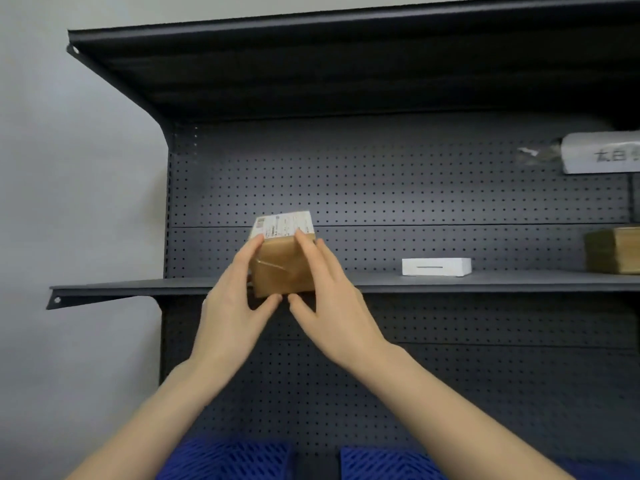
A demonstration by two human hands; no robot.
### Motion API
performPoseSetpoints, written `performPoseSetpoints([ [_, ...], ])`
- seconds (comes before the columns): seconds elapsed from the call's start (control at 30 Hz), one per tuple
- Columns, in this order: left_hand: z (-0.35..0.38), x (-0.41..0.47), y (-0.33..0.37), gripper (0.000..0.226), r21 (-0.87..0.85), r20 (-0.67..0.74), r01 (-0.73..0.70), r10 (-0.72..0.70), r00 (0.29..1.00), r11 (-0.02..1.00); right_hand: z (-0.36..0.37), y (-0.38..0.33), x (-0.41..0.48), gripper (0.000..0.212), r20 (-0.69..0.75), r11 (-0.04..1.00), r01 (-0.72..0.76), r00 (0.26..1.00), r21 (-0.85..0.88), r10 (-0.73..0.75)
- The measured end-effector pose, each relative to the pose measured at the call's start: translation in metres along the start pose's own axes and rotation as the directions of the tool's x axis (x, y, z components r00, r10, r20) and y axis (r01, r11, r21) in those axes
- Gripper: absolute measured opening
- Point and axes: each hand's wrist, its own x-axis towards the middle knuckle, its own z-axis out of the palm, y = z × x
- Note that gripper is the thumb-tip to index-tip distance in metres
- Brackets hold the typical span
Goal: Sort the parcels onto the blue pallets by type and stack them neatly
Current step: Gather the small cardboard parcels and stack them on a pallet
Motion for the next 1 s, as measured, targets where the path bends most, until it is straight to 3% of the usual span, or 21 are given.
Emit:
performPoseSetpoints([
  [0.3,0.063,-0.114,0.104,0.092,-0.131,0.034,-0.071,0.076,0.997,0.989,-0.082,0.021,-0.149,0.076,-0.098,0.995,-0.087,0.992,-0.053,0.082],
  [0.5,0.123,-0.18,0.157,0.091,-0.259,0.203,-0.041,0.096,0.974,0.965,-0.128,0.06,-0.241,0.075,-0.093,0.963,-0.248,0.967,-0.107,0.239],
  [0.7,0.204,-0.225,0.179,0.088,-0.302,0.441,0.021,0.12,0.889,0.953,-0.159,0.121,-0.31,0.074,-0.068,0.879,-0.451,0.892,-0.153,0.446],
  [1.0,0.345,-0.26,0.178,0.096,-0.26,0.655,0.11,0.092,0.75,0.959,-0.166,0.259,-0.356,0.073,0.046,0.791,-0.596,0.794,-0.141,0.607],
])
